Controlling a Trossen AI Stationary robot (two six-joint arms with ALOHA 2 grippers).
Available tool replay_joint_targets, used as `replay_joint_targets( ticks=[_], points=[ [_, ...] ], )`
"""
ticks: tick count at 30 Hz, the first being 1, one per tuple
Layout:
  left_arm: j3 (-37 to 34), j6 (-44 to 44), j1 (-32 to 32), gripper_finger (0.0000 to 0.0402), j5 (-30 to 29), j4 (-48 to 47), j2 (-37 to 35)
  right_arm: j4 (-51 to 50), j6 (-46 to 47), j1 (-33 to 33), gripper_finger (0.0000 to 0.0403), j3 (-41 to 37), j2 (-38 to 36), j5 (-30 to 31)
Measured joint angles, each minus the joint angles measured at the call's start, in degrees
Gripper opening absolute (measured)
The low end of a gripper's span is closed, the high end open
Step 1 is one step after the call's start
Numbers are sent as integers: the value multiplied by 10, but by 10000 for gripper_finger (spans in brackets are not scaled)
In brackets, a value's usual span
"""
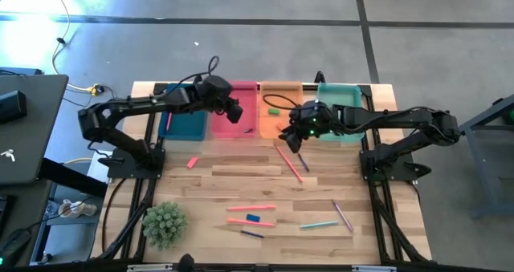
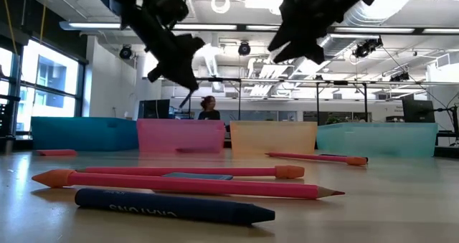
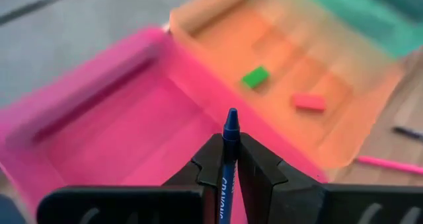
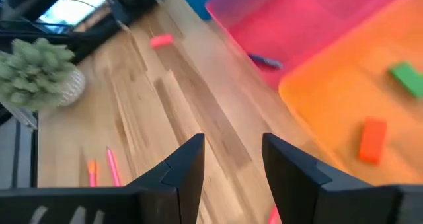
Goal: Sort crayons/erasers/pens/pencils in bins
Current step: Put the middle blue crayon into the pink bin
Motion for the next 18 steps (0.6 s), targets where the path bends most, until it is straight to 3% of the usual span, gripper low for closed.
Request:
replay_joint_targets(
  ticks=[18],
  points=[
    [0, -16, 7, 26, -11, 3, 101, -110, 161, 65, 145, 0, 3, 91]
  ],
)
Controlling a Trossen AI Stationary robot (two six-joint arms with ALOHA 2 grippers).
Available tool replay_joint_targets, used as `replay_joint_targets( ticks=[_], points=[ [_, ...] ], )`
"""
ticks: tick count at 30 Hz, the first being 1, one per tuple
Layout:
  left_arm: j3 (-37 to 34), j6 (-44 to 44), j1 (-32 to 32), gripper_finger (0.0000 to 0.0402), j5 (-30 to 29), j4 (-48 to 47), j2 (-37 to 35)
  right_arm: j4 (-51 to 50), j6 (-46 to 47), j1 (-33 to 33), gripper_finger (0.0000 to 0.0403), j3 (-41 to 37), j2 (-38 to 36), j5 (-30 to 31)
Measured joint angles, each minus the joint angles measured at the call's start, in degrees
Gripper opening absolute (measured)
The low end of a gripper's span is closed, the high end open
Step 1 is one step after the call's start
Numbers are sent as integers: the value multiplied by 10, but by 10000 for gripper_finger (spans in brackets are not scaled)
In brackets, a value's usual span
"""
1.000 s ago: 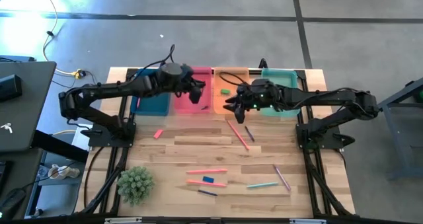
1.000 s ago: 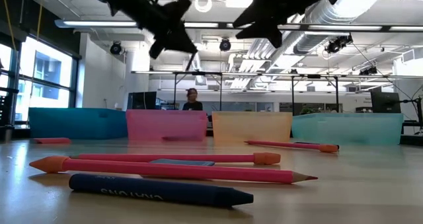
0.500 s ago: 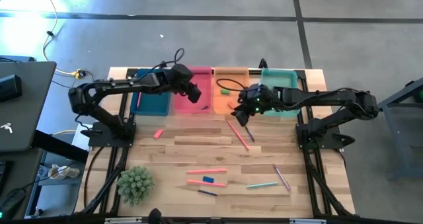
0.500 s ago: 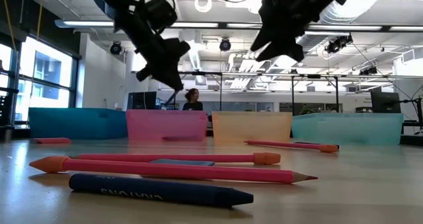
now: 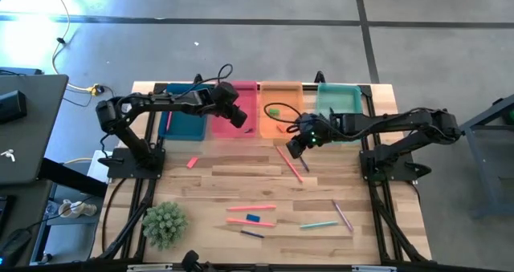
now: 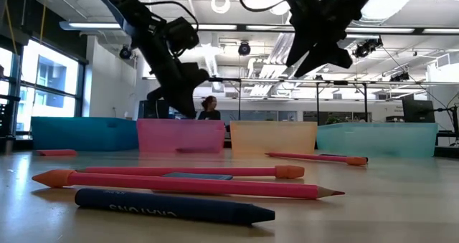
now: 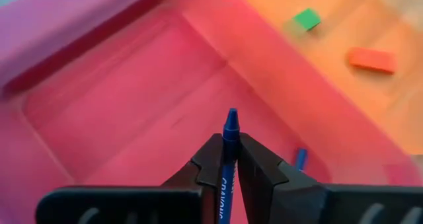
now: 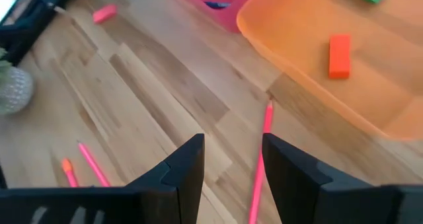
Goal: Sort crayons/erasers/pens/pencils in bins
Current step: Put the middle blue crayon into the pink bin, then put the top pink pencil into the blue transparent bin
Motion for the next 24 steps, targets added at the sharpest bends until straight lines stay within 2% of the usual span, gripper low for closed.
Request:
replay_joint_targets(
  ticks=[12, 20, 24],
  points=[
    [0, 0, 2, 51, 0, -1, 29, -14, 73, 54, 145, 0, 66, 4],
    [0, 21, 6, 93, 2, -2, 21, -48, 146, 91, 145, 0, 116, 0],
    [0, 23, 10, 117, 13, -1, 6, -56, 176, 106, 145, 0, 138, -21]
  ],
)
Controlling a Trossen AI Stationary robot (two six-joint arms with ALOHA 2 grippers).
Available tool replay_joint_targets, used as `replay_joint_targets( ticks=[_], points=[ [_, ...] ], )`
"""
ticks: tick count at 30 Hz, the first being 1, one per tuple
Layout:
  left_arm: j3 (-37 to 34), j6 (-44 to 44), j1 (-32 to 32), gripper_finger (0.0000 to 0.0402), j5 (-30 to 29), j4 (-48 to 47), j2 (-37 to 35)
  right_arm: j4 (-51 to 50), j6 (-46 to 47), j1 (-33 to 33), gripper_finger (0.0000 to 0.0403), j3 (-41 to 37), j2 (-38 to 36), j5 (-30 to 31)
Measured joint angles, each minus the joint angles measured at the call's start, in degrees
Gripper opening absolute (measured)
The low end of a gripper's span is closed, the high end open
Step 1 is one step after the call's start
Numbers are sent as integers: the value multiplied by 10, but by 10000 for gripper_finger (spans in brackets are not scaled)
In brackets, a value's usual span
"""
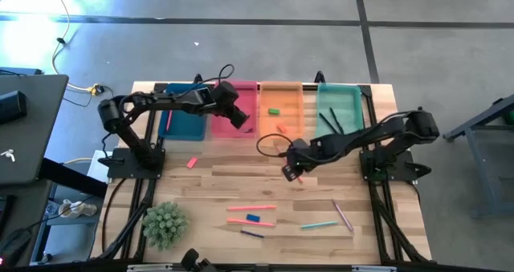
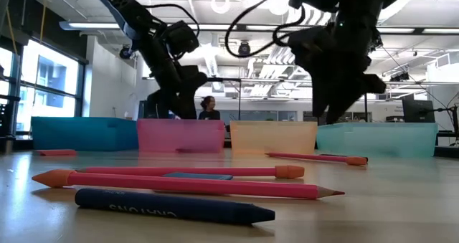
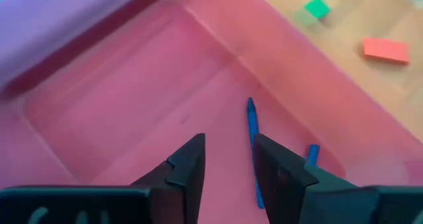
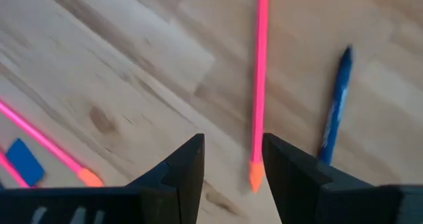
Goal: Sort crayons/erasers/pens/pencils in bins
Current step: Put the top pink pencil into the blue transparent bin
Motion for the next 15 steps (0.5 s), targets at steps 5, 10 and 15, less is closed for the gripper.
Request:
replay_joint_targets(
  ticks=[5, 10, 15],
  points=[
    [0, 2, 9, 139, 42, -2, -35, -8, 43, 21, 145, 0, 22, -10],
    [0, 11, 21, 146, 64, -1, -81, -10, 68, 35, 145, 0, 46, -10],
    [0, 21, 30, 146, 66, -3, -131, -16, 83, 43, 145, 0, 75, -10]
  ],
)
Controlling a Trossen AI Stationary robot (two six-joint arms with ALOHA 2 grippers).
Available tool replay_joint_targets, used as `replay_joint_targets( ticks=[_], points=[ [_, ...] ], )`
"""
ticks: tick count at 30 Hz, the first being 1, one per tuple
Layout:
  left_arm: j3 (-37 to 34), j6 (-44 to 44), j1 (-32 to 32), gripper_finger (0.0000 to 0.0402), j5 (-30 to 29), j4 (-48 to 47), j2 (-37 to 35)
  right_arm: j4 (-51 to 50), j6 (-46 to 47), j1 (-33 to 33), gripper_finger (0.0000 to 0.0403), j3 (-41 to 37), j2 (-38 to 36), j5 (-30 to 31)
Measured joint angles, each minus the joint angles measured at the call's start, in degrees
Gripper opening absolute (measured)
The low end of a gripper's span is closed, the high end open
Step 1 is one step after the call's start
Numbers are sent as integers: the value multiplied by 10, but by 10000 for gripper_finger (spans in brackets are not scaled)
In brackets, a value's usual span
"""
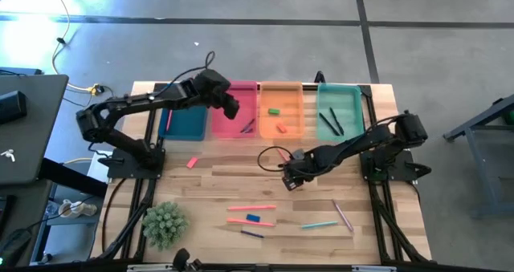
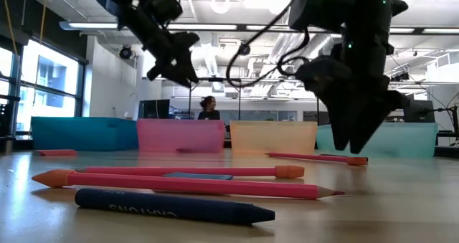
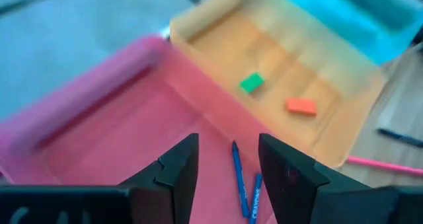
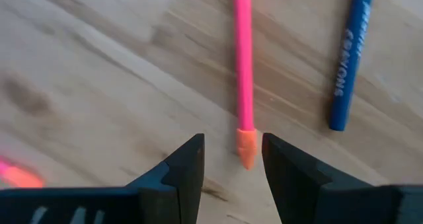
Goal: Sort crayons/erasers/pens/pencils in bins
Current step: Put the top pink pencil into the blue transparent bin
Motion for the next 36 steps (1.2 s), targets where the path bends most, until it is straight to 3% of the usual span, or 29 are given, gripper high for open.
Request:
replay_joint_targets(
  ticks=[11, 22, 29, 36],
  points=[
    [0, 21, 0, 145, 0, 0, -76, -11, 17, 0, 136, 2, 35, -8],
    [0, 61, 16, 143, 0, -35, -113, -18, -2, 0, 11, 1, 36, -10],
    [0, 61, 47, 142, 46, -79, -130, -10, -58, 0, 20, -1, 31, -20],
    [0, 80, 70, 141, 97, -86, -132, 100, -137, 1, 10, -1, 23, -85]
  ],
)
